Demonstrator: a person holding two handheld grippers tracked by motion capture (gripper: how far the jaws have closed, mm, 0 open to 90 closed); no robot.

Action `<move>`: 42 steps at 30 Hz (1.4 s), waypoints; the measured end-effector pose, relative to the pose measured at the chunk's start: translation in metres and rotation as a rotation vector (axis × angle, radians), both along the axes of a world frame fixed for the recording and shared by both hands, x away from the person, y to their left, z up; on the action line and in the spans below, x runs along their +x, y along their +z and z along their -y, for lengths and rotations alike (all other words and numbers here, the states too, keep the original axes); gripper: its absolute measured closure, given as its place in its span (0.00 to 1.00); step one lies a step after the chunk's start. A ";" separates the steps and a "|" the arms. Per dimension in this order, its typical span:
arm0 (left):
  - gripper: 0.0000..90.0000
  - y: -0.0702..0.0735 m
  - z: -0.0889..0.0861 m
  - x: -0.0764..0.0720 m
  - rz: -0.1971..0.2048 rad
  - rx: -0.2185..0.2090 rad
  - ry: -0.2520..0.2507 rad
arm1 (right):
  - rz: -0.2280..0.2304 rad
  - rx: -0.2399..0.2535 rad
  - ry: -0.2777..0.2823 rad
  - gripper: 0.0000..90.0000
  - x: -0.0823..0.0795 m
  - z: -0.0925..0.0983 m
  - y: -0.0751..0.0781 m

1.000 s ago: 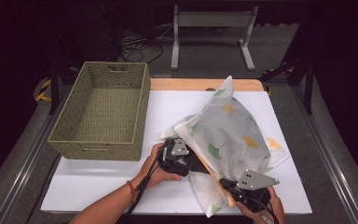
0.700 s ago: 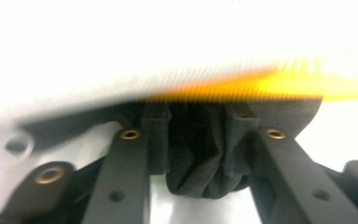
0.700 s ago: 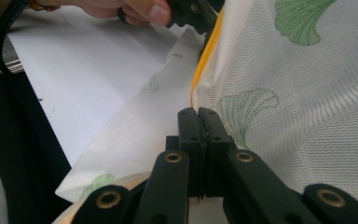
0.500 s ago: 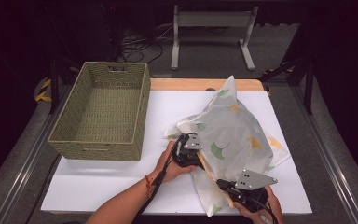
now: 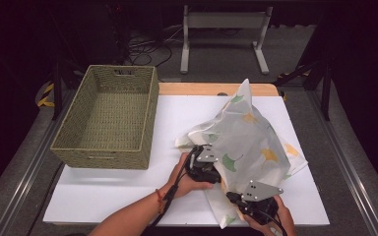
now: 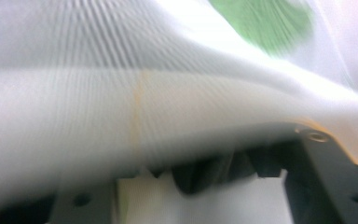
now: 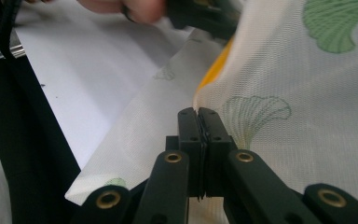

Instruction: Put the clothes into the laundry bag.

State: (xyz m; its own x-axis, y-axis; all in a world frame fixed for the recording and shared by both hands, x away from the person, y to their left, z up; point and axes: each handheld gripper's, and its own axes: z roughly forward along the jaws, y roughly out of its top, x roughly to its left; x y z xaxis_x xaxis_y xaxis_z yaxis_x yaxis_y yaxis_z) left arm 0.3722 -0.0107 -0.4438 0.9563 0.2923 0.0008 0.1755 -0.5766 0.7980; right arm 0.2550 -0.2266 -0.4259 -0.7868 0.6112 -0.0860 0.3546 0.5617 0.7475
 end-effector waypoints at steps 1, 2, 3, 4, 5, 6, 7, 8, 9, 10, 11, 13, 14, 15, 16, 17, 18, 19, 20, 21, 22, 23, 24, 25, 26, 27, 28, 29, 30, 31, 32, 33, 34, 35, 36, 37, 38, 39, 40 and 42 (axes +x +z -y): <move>0.44 0.004 -0.012 -0.005 0.025 0.024 -0.015 | 0.002 0.005 -0.004 0.99 0.000 0.002 0.002; 0.43 0.007 -0.022 -0.009 0.040 0.033 -0.023 | 0.004 0.010 -0.008 0.99 -0.001 0.004 0.004; 0.42 0.010 -0.031 -0.012 0.050 0.041 -0.015 | 0.003 0.013 -0.016 0.99 -0.001 0.006 0.005; 0.41 0.013 -0.040 -0.015 0.060 0.049 -0.002 | 0.005 0.014 -0.026 0.99 -0.001 0.008 0.006; 0.41 0.016 -0.048 -0.017 0.068 0.042 0.008 | -0.004 0.022 -0.033 0.99 -0.001 0.010 0.007; 0.41 0.018 -0.056 -0.019 0.082 0.038 0.021 | -0.007 0.024 -0.039 0.99 0.000 0.012 0.007; 0.41 0.021 -0.062 -0.021 0.103 0.044 0.037 | -0.004 0.021 -0.047 0.99 -0.001 0.013 0.008; 0.41 0.021 -0.062 -0.021 0.103 0.044 0.037 | -0.004 0.021 -0.047 0.99 -0.001 0.013 0.008; 0.41 0.024 -0.068 -0.022 0.142 0.061 0.067 | -0.006 0.021 -0.056 0.99 -0.002 0.014 0.009; 0.41 0.026 -0.070 -0.022 0.164 0.075 0.095 | -0.004 0.025 -0.059 0.99 -0.003 0.017 0.010; 0.41 0.029 -0.072 -0.020 0.174 0.080 0.121 | -0.003 0.026 -0.066 0.99 -0.005 0.020 0.010; 0.39 0.032 -0.074 -0.014 0.170 0.054 0.151 | -0.005 0.037 -0.080 0.99 -0.007 0.027 0.010; 0.38 0.032 -0.073 -0.009 0.150 0.034 0.170 | -0.006 0.039 -0.089 0.99 -0.008 0.030 0.010; 0.36 0.032 -0.071 -0.004 0.137 0.032 0.185 | -0.009 0.047 -0.099 0.99 -0.009 0.034 0.010; 0.34 0.031 -0.068 0.001 0.135 0.036 0.203 | -0.009 0.052 -0.103 0.99 -0.009 0.036 0.010; 0.33 0.029 -0.065 0.004 0.138 0.045 0.224 | -0.006 0.052 -0.108 0.99 -0.010 0.038 0.010; 0.30 0.028 -0.062 0.007 0.137 0.051 0.238 | 0.000 0.051 -0.113 0.99 -0.010 0.040 0.011; 0.29 0.026 -0.059 0.010 0.147 0.073 0.251 | 0.003 0.052 -0.117 0.99 -0.010 0.041 0.012; 0.29 0.022 -0.055 0.013 0.156 0.110 0.261 | 0.009 0.051 -0.121 0.99 -0.011 0.042 0.013; 0.28 0.020 -0.053 0.015 0.160 0.130 0.269 | 0.019 0.046 -0.128 0.99 -0.011 0.044 0.015; 0.28 0.018 -0.051 0.018 0.156 0.143 0.282 | 0.021 0.046 -0.134 0.99 -0.011 0.045 0.015; 0.29 0.015 -0.050 0.022 0.137 0.149 0.285 | 0.022 0.049 -0.138 0.99 -0.011 0.047 0.015; 0.33 0.013 -0.048 0.024 0.137 0.159 0.296 | 0.023 0.050 -0.143 0.99 -0.011 0.049 0.015; 0.35 0.011 -0.047 0.026 0.140 0.176 0.306 | 0.022 0.053 -0.144 0.99 -0.011 0.050 0.015; 0.41 0.010 -0.047 0.027 0.134 0.182 0.303 | 0.022 0.054 -0.144 0.99 -0.011 0.050 0.015; 0.49 0.009 -0.047 0.029 0.130 0.191 0.300 | 0.022 0.054 -0.144 0.99 -0.011 0.050 0.015; 0.58 0.008 -0.047 0.029 0.132 0.195 0.308 | 0.024 0.054 -0.143 0.99 -0.011 0.050 0.015; 0.69 0.008 -0.048 0.030 0.142 0.192 0.317 | 0.025 0.051 -0.144 0.99 -0.011 0.050 0.015; 0.95 0.008 -0.050 0.030 0.148 0.183 0.320 | 0.026 0.053 -0.142 0.99 -0.011 0.050 0.016; 0.99 0.010 -0.055 0.031 0.133 0.164 0.317 | 0.026 0.054 -0.143 0.99 -0.011 0.050 0.016; 0.99 0.010 -0.055 0.031 0.133 0.164 0.317 | 0.027 0.055 -0.143 0.99 -0.011 0.050 0.016; 0.99 0.012 -0.057 0.027 0.140 0.191 0.301 | 0.026 0.056 -0.144 0.99 -0.011 0.050 0.016; 1.00 0.012 -0.057 0.027 0.140 0.191 0.301 | 0.026 0.057 -0.144 0.99 -0.011 0.050 0.016; 1.00 0.012 -0.060 0.024 0.150 0.205 0.292 | 0.026 0.057 -0.146 0.99 -0.011 0.050 0.016; 1.00 0.012 -0.062 0.020 0.147 0.211 0.286 | 0.026 0.057 -0.146 0.99 -0.011 0.050 0.016; 1.00 0.013 -0.065 0.016 0.150 0.214 0.279 | 0.027 0.062 -0.148 0.99 -0.011 0.051 0.016; 1.00 0.016 -0.071 0.006 0.154 0.203 0.267 | 0.030 0.063 -0.149 0.99 -0.010 0.052 0.016; 1.00 0.016 -0.071 0.006 0.154 0.203 0.267 | 0.030 0.063 -0.149 0.99 -0.010 0.052 0.016; 1.00 0.019 -0.076 0.001 0.169 0.200 0.263 | 0.034 0.066 -0.146 0.99 -0.010 0.052 0.017; 1.00 0.024 -0.087 -0.008 0.166 0.174 0.260 | 0.035 0.069 -0.143 0.99 -0.009 0.052 0.017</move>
